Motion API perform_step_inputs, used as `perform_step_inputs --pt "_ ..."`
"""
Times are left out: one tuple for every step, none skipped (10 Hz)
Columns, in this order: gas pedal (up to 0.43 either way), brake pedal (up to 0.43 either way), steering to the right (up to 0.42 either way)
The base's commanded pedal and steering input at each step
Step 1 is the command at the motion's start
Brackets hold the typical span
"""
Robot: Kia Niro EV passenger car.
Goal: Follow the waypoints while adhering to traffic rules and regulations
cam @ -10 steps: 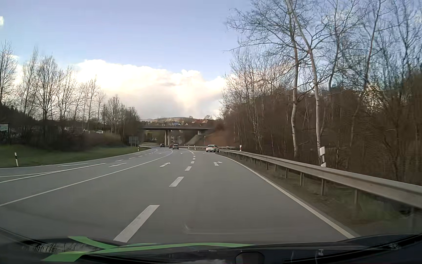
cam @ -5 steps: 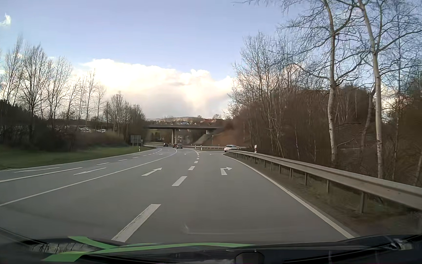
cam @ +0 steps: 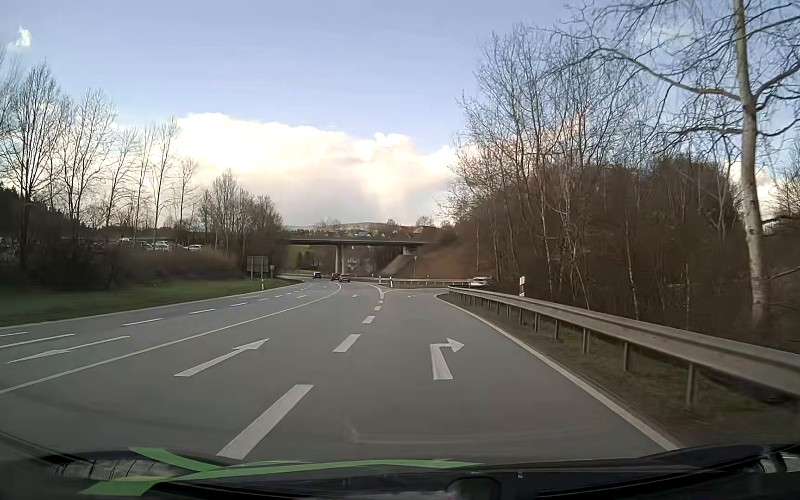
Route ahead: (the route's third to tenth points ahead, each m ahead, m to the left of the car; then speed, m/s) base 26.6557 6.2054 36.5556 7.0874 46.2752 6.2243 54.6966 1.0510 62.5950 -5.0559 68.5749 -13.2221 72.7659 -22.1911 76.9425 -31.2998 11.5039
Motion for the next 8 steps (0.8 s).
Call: perform_step_inputs --pt "0.0 0.177 -0.022" --pt "0.0 0.165 -0.022" --pt "0.0 0.152 -0.022" --pt "0.0 0.152 -0.022" --pt "0.0 0.14 -0.021" --pt "0.0 0.134 -0.018" --pt "0.0 0.116 -0.016" --pt "0.0 0.104 -0.014"
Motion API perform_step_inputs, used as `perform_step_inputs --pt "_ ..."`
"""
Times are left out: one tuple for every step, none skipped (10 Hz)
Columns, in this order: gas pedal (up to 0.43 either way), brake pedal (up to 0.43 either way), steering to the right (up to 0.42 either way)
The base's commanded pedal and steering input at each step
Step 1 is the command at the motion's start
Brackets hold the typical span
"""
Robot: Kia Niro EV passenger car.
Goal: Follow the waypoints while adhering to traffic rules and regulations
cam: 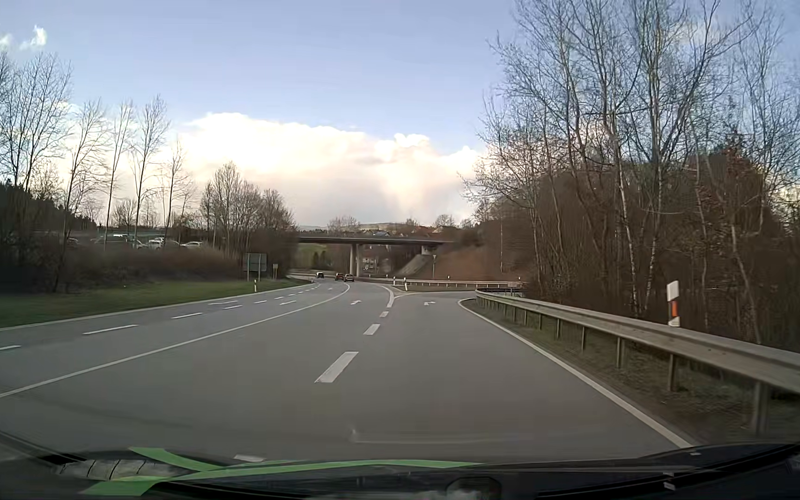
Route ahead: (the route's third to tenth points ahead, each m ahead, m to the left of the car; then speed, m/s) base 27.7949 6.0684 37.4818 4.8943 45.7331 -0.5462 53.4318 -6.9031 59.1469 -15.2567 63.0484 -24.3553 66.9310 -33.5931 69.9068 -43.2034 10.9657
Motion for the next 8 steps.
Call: perform_step_inputs --pt "0.0 0.085 -0.012" --pt "0.0 0.073 -0.012" --pt "0.0 0.067 -0.012" --pt "0.0 0.067 -0.012" --pt "0.0 0.067 -0.012" --pt "0.0 0.067 -0.012" --pt "0.0 0.067 -0.012" --pt "0.0 0.061 -0.009"
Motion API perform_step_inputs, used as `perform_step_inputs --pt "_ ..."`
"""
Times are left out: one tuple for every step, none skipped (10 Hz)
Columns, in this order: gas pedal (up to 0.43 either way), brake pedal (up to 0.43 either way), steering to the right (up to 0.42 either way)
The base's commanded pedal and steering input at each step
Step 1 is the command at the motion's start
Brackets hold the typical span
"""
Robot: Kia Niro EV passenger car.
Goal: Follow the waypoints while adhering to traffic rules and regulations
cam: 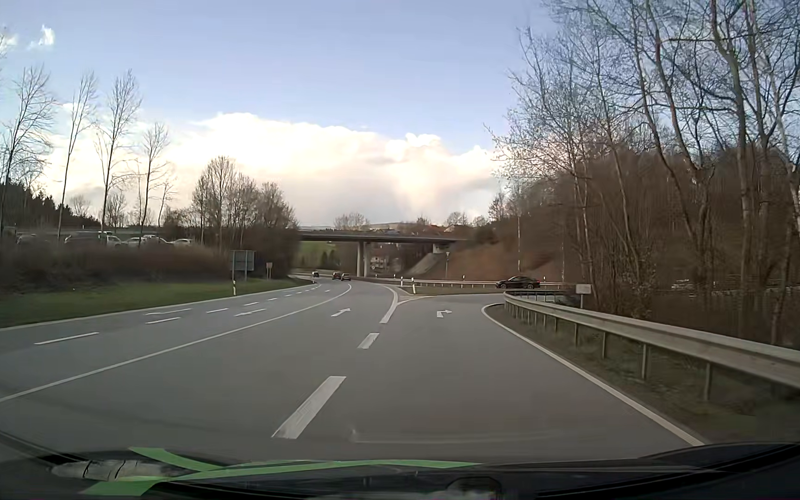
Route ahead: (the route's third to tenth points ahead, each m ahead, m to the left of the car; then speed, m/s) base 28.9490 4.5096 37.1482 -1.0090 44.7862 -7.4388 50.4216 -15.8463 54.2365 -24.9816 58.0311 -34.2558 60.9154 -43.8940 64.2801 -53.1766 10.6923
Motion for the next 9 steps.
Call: perform_step_inputs --pt "0.0 0.049 -0.009" --pt "0.0 0.043 -0.009" --pt "0.0 0.049 -0.008" --pt "0.0 0.067 -0.007" --pt "0.0 0.079 -0.007" --pt "0.0 0.091 -0.006" --pt "0.0 0.104 -0.005" --pt "0.0 0.116 -0.002" --pt "0.0 0.122 0.0"
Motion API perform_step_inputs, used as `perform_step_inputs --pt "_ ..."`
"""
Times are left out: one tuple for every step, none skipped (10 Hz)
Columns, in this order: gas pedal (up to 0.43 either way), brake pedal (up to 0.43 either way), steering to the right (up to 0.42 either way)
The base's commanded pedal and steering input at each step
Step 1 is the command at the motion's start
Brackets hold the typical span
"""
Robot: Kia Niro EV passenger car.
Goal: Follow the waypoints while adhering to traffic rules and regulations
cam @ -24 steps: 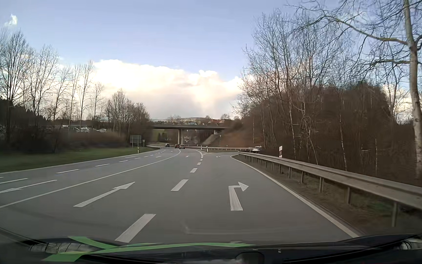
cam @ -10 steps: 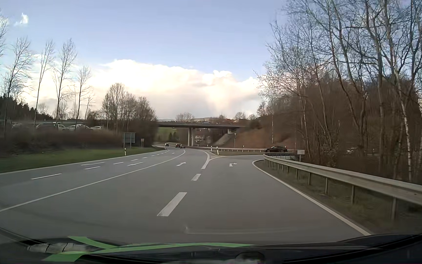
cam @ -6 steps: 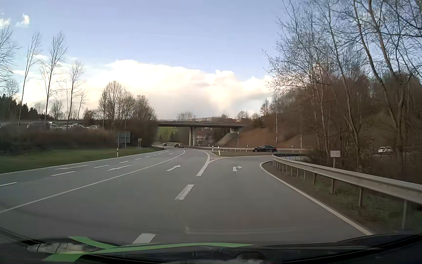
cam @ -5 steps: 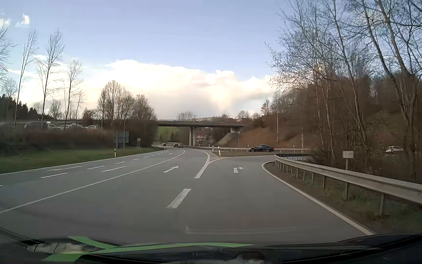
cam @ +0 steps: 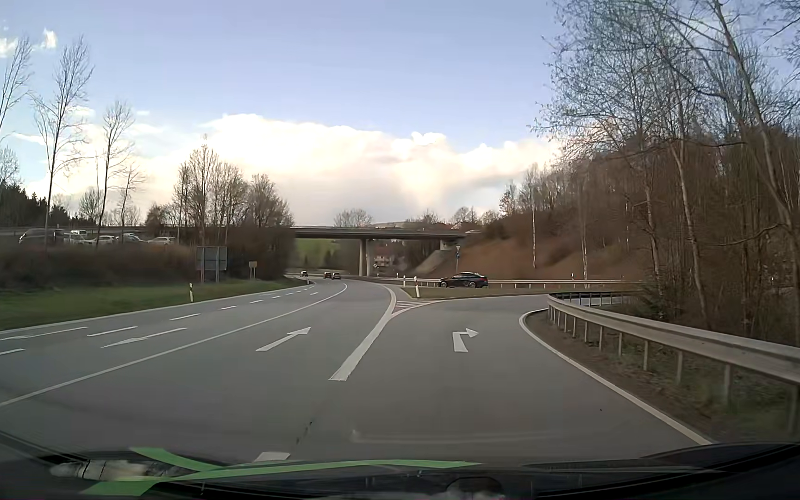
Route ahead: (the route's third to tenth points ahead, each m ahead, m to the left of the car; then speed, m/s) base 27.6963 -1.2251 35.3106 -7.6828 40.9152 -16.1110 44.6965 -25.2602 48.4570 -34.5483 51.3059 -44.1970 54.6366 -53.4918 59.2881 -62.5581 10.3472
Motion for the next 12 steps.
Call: perform_step_inputs --pt "0.0 0.122 0.002" --pt "0.0 0.122 0.004" --pt "0.0 0.122 0.007" --pt "0.0 0.128 0.012" --pt "0.0 0.134 0.016" --pt "0.0 0.134 0.022" --pt "0.0 0.134 0.028" --pt "0.0 0.134 0.034" --pt "0.0 0.14 0.041" --pt "0.0 0.14 0.046" --pt "0.0 0.152 0.058" --pt "0.0 0.152 0.067"
